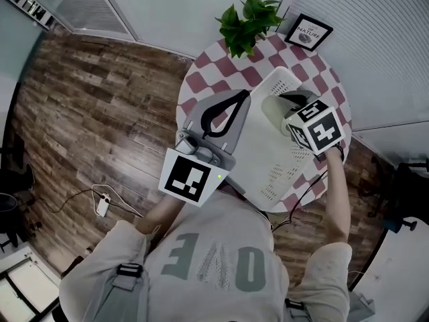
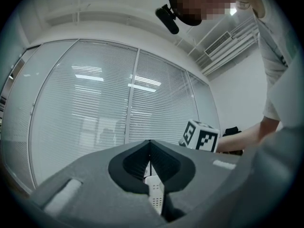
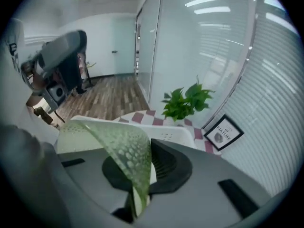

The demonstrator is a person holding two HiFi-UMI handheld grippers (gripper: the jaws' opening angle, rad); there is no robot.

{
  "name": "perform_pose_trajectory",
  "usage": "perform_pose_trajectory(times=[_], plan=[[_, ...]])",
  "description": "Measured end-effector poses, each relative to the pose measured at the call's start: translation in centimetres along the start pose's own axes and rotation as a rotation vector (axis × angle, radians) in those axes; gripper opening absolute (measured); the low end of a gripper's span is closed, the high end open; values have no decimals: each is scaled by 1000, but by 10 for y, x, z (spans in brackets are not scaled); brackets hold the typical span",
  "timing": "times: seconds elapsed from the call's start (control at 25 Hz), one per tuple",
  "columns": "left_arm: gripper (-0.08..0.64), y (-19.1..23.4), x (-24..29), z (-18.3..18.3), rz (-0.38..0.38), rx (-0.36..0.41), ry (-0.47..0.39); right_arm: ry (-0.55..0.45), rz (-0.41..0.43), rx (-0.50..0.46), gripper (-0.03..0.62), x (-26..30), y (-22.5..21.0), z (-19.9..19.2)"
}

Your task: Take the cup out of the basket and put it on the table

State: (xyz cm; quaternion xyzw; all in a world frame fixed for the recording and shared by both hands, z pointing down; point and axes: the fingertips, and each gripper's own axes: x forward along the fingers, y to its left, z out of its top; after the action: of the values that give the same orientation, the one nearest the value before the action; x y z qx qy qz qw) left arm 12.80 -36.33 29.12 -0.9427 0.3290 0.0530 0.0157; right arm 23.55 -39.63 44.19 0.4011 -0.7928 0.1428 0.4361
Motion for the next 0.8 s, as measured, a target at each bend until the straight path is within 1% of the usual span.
perform_pose_trajectory(times=[0.16,0.28,0.36,0.52,0.68,0.8], plan=[[5,-7,2,16,-13,36,-22,-195,-149,30,24,-71,-10,36],[5,-11,2,27,-18,75,-28,-328,-246,82,23,-118,-14,49],[5,-14,2,34,-26,85,-39,-423,-302,126,24,-145,-14,54],[5,-22,5,41,-46,96,-61,-584,-407,193,25,-187,-10,49],[5,-28,9,35,-59,101,-50,-686,-513,228,25,-207,2,34],[5,-35,11,33,-70,89,-46,-779,-614,294,25,-217,9,19]])
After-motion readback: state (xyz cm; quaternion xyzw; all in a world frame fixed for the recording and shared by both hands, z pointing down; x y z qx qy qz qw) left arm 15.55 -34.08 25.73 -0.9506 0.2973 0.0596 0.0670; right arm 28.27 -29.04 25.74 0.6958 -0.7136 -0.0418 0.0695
